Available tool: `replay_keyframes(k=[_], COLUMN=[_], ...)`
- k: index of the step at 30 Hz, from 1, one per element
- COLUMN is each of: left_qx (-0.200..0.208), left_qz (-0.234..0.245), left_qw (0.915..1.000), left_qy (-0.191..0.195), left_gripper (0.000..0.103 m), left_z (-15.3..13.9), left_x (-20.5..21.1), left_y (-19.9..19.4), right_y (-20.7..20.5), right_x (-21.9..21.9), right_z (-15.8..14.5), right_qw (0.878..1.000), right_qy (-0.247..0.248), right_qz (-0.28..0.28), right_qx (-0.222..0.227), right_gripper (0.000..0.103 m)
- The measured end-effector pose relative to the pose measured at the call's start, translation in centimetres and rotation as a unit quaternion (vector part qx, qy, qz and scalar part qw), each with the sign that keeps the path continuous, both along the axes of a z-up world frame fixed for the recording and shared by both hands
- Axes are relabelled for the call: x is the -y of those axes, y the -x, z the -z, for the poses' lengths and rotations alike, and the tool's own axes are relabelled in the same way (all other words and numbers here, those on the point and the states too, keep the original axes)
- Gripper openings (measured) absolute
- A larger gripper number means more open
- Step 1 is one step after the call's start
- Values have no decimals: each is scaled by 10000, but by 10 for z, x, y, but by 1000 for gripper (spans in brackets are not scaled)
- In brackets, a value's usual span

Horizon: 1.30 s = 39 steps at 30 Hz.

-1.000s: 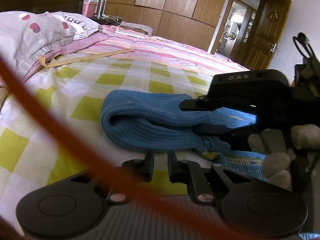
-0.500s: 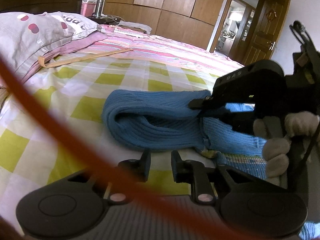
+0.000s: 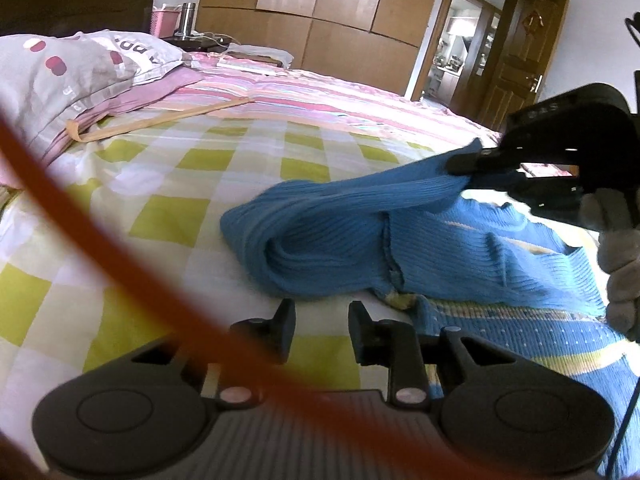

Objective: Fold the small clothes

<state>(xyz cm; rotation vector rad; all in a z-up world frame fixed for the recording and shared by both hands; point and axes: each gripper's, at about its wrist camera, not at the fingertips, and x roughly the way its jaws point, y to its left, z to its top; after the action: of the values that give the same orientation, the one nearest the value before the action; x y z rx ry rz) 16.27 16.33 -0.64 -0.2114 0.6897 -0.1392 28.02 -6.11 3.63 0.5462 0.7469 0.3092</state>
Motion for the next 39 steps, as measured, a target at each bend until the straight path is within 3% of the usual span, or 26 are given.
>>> replay_keyframes(k=[15, 21, 29, 39], left_qx=[-40, -36, 7, 32], left_qz=[314, 407, 406, 529], left_qw=[9993, 9985, 9979, 9952], left_qy=[-210, -371, -508, -823], left_gripper=[35, 36, 36, 41], left_z=[5, 7, 2, -7], left_x=[27, 40, 49, 70], left_y=[4, 8, 9, 1], right_y=[18, 31, 52, 68], right_x=[96, 130, 163, 201], right_z=[-6, 4, 4, 40], right_qw=[9962, 9939, 9910, 9864], right_qy=[370, 250, 340, 260], right_qz=[780, 1069, 1269, 1622], right_qx=[132, 43, 262, 25], right_gripper=[10, 10, 10, 10])
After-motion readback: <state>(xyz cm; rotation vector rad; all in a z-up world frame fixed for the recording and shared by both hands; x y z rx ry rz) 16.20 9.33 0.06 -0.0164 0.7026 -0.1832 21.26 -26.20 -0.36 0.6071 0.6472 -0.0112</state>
